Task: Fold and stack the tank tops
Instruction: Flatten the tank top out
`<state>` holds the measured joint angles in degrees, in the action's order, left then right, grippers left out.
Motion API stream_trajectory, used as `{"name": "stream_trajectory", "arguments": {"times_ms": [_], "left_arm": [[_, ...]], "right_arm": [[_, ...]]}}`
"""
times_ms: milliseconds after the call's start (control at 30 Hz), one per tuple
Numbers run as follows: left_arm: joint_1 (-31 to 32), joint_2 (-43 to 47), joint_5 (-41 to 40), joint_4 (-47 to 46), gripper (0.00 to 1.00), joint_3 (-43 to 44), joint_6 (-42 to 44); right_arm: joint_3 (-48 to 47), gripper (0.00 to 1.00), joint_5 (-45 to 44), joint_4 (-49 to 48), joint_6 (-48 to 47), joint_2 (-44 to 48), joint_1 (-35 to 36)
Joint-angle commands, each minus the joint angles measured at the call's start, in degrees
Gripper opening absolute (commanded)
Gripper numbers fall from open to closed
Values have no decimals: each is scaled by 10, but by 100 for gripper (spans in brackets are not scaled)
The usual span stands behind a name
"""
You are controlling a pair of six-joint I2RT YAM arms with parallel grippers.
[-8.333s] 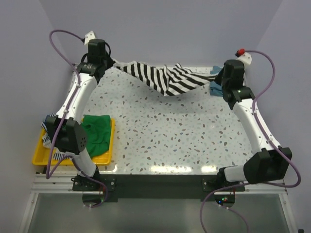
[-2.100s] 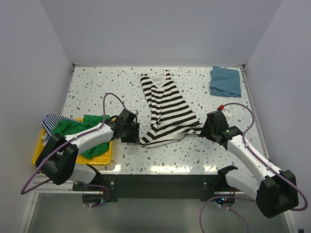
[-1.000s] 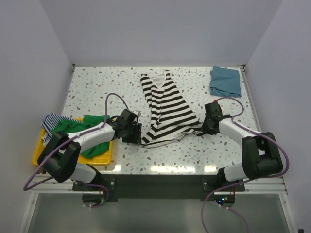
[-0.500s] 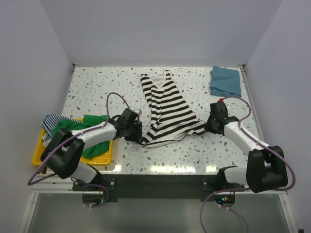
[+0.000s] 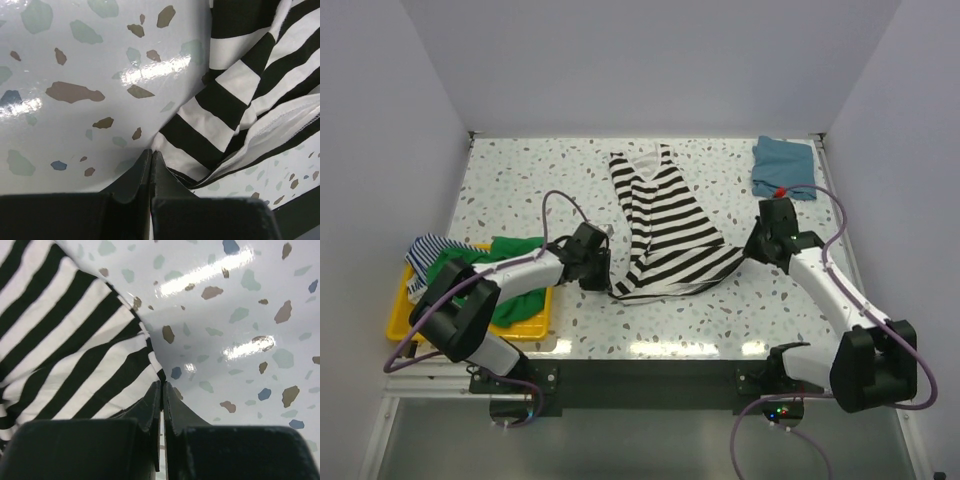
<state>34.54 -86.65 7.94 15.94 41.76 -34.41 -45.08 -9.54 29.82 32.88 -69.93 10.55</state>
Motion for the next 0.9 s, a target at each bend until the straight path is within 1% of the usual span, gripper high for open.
{"name": "stream_trajectory", "arguments": {"times_ms": [0,67,167,200,233,267,300,333,367,400,433,467,500,533,567,633,667,767,867], "left_arm": [[-4,15,-39,36,0,36,0],[-15,46,-68,66,0,56,1],[-54,92,-100,112,0,104,6],[-82,105,-106,132,0,131,7],[-92,130,-119,141,0,146,8],[-104,141,-125,149,0,161,11],[-118,151,-131,159,0,198,15],[-120,165,-144,174,0,220,16],[-123,170,-152,182,0,244,17],[-123,172,-158,192,0,296,16],[-123,176,-166,208,0,322,15],[-123,177,-170,214,0,348,8],[-123,182,-172,214,0,387,5],[-123,193,-167,200,0,401,2],[-123,196,-166,193,0,415,-2],[-123,193,-173,195,0,477,-7],[-123,192,-173,195,0,515,-11],[-123,189,-171,180,0,558,-17],[-123,186,-169,161,0,603,-26]], "right_arm": [[-63,0,7,23,-9,30,-2],[-90,0,7,37,-9,43,-1],[-132,0,4,52,-5,62,-4],[-145,0,4,56,-5,66,-5],[-160,0,3,61,-3,71,-6],[-197,0,2,66,-2,73,-7],[-218,0,1,71,-1,74,-8],[-242,0,2,80,0,72,-10],[-291,0,2,84,1,71,-10],[-316,0,4,86,1,67,-10],[-340,0,5,88,3,65,-10],[-386,0,7,88,4,63,-10],[-409,0,8,86,4,61,-10],[-430,0,15,81,4,59,-10],[-472,0,18,77,3,58,-10],[-518,0,23,77,-2,46,-10],[-562,0,30,76,-4,41,-10],[-636,0,51,73,-11,23,-10],[-683,0,60,73,-16,14,-10]]}}
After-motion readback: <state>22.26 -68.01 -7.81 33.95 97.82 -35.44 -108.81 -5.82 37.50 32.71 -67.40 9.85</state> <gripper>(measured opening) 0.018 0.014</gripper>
